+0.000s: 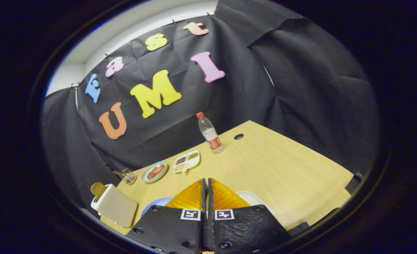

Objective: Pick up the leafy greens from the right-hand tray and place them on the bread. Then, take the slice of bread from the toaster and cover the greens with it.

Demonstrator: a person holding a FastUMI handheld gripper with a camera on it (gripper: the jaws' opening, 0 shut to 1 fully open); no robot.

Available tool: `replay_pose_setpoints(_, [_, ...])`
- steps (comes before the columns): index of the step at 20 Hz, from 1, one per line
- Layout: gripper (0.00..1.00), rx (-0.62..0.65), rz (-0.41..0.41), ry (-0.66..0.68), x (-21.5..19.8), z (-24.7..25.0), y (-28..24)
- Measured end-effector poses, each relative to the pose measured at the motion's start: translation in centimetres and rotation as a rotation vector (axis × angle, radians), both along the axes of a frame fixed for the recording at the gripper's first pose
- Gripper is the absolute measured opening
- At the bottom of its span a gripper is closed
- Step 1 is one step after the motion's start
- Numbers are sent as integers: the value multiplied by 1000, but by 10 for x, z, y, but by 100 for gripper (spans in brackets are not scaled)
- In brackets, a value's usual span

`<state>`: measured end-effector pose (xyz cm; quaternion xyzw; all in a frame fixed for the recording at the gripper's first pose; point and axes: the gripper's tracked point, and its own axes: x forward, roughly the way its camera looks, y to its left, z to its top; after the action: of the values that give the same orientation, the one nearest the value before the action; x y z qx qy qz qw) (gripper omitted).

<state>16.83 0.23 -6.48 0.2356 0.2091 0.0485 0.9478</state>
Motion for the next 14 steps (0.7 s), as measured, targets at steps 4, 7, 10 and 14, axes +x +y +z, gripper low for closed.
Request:
replay_pose_setpoints(4, [0, -7, 48, -57, -2, 28, 57])
replay_pose_setpoints(7, [0, 6, 97, -70, 0, 31, 108])
replay_pose_setpoints(10, [0, 25, 129, -72, 3, 24, 157])
replay_pose_setpoints(14, [0, 54, 163, -52, 2, 5, 215])
